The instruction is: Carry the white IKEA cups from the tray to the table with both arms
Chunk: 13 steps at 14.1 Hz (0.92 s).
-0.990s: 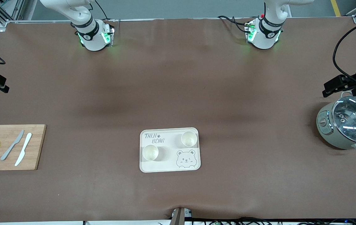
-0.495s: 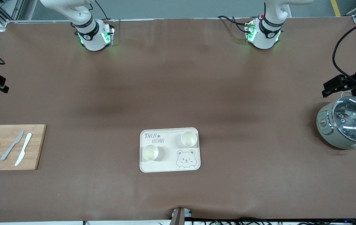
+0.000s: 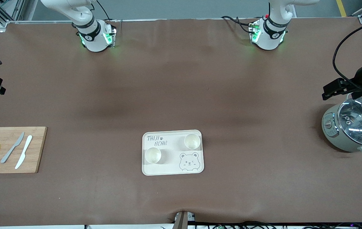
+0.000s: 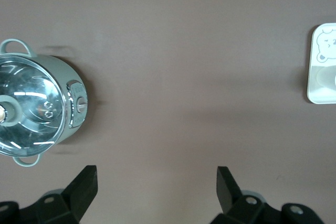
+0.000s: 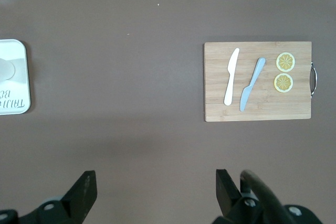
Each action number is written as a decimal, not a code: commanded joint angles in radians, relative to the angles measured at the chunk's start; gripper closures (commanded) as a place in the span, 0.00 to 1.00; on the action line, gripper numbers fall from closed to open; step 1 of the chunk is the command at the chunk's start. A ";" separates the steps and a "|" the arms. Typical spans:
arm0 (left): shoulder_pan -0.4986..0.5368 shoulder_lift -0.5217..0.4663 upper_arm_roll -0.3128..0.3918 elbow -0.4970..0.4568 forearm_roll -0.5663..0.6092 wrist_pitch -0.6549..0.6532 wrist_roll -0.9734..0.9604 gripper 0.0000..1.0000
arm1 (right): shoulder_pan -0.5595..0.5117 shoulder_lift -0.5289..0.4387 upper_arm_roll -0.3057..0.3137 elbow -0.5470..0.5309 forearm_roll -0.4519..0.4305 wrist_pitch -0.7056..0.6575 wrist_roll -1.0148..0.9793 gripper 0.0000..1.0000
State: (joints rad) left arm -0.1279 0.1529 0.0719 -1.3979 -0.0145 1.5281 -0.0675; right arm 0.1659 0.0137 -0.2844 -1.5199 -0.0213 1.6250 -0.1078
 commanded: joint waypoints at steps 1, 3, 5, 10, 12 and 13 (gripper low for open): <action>-0.009 0.045 -0.012 -0.001 0.010 0.006 -0.020 0.00 | -0.026 0.015 0.005 0.029 0.011 -0.010 0.008 0.00; -0.025 0.076 -0.015 -0.001 -0.004 0.049 -0.020 0.00 | -0.028 0.015 0.005 0.029 0.012 -0.013 0.007 0.00; -0.038 0.108 -0.020 -0.001 -0.008 0.076 -0.021 0.00 | -0.025 0.015 0.005 0.029 0.014 -0.019 0.007 0.00; -0.123 0.163 -0.032 0.002 -0.010 0.139 -0.159 0.00 | -0.014 0.015 0.008 0.018 0.014 -0.008 0.008 0.00; -0.153 0.186 -0.032 0.002 -0.024 0.173 -0.201 0.00 | -0.017 0.019 0.008 0.001 0.058 -0.005 0.005 0.00; -0.168 0.201 -0.032 0.002 -0.045 0.185 -0.222 0.00 | -0.010 0.020 0.008 0.001 0.067 -0.004 0.011 0.00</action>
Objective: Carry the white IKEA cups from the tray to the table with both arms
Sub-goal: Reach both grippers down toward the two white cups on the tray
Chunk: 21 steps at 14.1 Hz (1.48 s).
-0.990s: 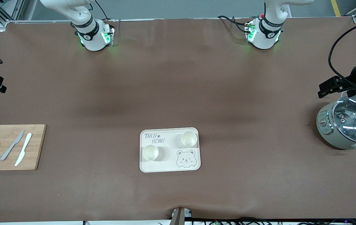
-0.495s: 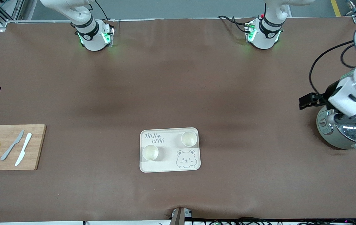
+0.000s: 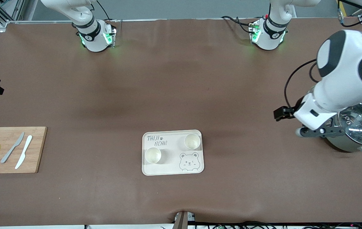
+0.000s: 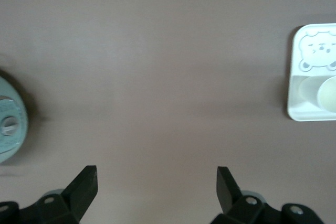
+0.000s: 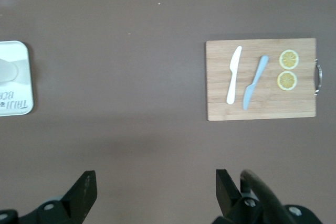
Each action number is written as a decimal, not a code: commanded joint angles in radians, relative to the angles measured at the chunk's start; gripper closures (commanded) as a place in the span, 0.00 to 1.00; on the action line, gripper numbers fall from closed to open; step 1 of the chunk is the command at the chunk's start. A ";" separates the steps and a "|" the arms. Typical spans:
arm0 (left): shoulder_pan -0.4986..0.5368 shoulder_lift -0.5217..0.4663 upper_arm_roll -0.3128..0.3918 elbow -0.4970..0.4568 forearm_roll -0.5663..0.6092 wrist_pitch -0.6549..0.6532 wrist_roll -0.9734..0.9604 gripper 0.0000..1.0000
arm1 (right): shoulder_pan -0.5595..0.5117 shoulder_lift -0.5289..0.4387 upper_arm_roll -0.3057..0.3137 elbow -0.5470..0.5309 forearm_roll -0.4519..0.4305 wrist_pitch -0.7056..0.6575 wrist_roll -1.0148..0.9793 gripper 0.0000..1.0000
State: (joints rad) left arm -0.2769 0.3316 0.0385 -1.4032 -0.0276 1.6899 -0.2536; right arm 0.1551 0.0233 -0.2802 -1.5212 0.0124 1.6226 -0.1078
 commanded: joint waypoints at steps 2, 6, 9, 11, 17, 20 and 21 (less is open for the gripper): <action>-0.045 0.052 0.001 0.018 -0.038 0.059 -0.097 0.00 | 0.027 0.027 0.007 0.006 0.035 0.005 0.013 0.00; -0.099 0.092 0.001 0.021 -0.040 0.128 -0.225 0.00 | 0.089 0.116 0.010 0.088 0.034 0.020 0.019 0.00; -0.134 0.131 0.000 0.021 -0.044 0.194 -0.306 0.00 | 0.150 0.243 0.012 0.189 0.124 0.040 0.097 0.00; -0.160 0.170 0.001 0.021 -0.104 0.240 -0.343 0.00 | 0.203 0.355 0.016 0.242 0.170 0.156 0.186 0.00; -0.254 0.314 0.001 0.059 -0.109 0.430 -0.487 0.00 | 0.294 0.581 0.018 0.296 0.214 0.408 0.350 0.00; -0.272 0.355 0.001 0.067 -0.109 0.504 -0.477 0.00 | 0.313 0.650 0.018 0.293 0.224 0.503 0.364 0.00; -0.280 0.369 0.001 0.066 -0.107 0.516 -0.458 0.00 | 0.326 0.667 0.018 0.292 0.225 0.535 0.373 0.00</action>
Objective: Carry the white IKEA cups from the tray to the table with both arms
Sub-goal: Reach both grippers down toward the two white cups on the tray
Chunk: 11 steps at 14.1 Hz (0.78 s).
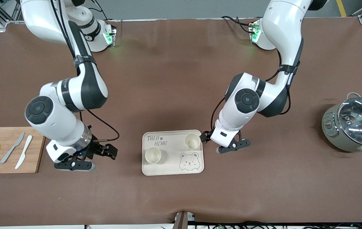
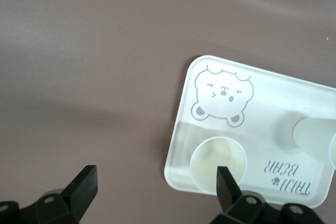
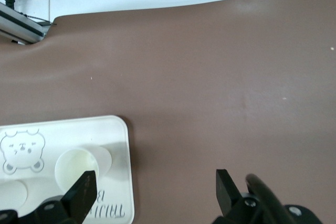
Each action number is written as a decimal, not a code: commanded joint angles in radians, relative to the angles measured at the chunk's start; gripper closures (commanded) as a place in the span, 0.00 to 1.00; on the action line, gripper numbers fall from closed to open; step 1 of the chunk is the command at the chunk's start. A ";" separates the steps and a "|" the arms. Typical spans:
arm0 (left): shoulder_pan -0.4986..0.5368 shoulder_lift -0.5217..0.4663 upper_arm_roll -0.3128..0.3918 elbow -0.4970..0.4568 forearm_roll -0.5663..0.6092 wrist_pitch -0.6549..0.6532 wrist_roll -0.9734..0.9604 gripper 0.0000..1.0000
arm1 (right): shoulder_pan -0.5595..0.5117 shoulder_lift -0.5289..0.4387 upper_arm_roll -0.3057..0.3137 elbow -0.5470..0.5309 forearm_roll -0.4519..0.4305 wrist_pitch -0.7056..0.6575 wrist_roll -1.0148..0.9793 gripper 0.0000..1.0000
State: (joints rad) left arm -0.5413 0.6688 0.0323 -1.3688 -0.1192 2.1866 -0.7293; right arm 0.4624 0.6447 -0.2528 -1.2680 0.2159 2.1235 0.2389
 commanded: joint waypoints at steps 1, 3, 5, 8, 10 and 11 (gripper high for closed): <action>-0.022 0.051 0.008 0.031 -0.016 0.039 0.025 0.00 | 0.033 0.062 -0.009 0.039 0.022 0.058 0.058 0.00; -0.055 0.089 0.008 0.030 -0.014 0.088 0.021 0.00 | 0.057 0.096 -0.008 0.039 0.022 0.110 0.125 0.00; -0.071 0.115 0.008 0.027 -0.013 0.114 0.025 0.00 | 0.084 0.131 -0.009 0.038 0.020 0.137 0.134 0.00; -0.080 0.149 0.008 0.025 -0.011 0.154 0.025 0.00 | 0.102 0.148 -0.009 0.030 0.017 0.136 0.120 0.00; -0.080 0.163 0.008 0.024 -0.010 0.176 0.027 0.00 | 0.113 0.156 -0.009 0.027 0.016 0.136 0.120 0.00; -0.080 0.173 0.008 0.023 -0.007 0.194 0.027 0.00 | 0.125 0.170 -0.009 0.025 0.014 0.136 0.122 0.00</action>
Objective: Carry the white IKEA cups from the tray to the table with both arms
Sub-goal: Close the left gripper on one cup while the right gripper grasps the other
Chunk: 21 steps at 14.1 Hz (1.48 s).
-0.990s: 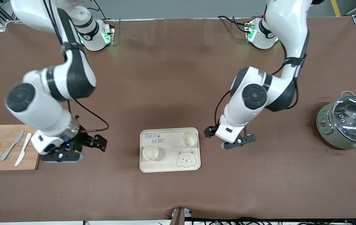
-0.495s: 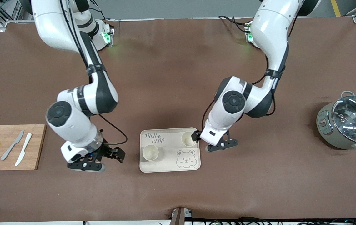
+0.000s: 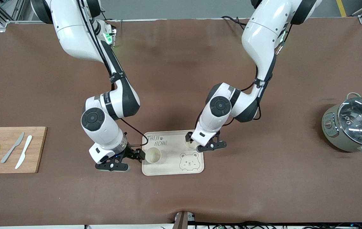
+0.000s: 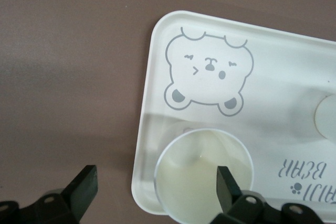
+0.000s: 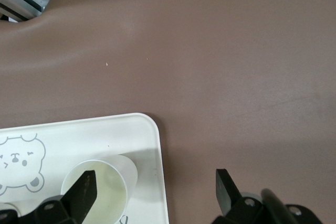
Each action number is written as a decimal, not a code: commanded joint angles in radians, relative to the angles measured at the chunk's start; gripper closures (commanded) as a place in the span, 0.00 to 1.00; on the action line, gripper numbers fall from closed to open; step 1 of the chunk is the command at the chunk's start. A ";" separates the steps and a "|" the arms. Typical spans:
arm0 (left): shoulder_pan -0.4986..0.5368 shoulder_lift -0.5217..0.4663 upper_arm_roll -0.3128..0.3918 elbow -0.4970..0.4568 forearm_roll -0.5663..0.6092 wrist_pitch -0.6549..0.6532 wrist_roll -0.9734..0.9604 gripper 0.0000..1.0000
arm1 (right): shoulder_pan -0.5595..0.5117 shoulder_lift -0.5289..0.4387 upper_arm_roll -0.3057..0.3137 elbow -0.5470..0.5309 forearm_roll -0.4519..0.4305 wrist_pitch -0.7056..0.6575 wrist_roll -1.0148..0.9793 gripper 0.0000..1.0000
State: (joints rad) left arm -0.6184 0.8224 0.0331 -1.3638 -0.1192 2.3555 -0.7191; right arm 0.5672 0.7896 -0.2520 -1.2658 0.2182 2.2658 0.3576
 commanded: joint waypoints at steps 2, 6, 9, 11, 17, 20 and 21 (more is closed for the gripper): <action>-0.006 0.037 0.007 0.012 -0.007 0.063 0.015 0.00 | 0.025 0.045 -0.010 0.022 0.013 -0.005 0.011 0.00; -0.006 0.038 0.007 0.012 -0.003 0.064 0.036 0.35 | 0.046 0.085 -0.010 0.022 0.018 0.012 0.014 0.00; -0.007 0.038 0.007 0.012 -0.011 0.065 0.036 0.81 | 0.062 0.109 -0.010 0.022 0.020 0.029 0.015 0.00; -0.007 0.038 0.007 0.014 -0.014 0.065 0.035 1.00 | 0.065 0.117 -0.009 0.022 0.021 0.053 0.015 0.00; -0.009 0.035 0.007 0.014 -0.013 0.065 0.027 1.00 | 0.066 0.145 -0.010 0.020 0.021 0.092 0.046 0.00; -0.007 0.011 0.008 0.020 -0.011 0.056 0.021 1.00 | 0.068 0.148 -0.010 0.020 0.021 0.092 0.046 0.00; -0.004 0.001 0.008 0.020 -0.008 0.053 0.023 1.00 | 0.068 0.149 -0.010 0.020 0.021 0.093 0.046 0.00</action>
State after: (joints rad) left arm -0.6194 0.8554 0.0333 -1.3416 -0.1192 2.4163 -0.6993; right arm 0.6265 0.9233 -0.2521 -1.2664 0.2185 2.3561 0.3889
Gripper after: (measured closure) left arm 0.965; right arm 0.000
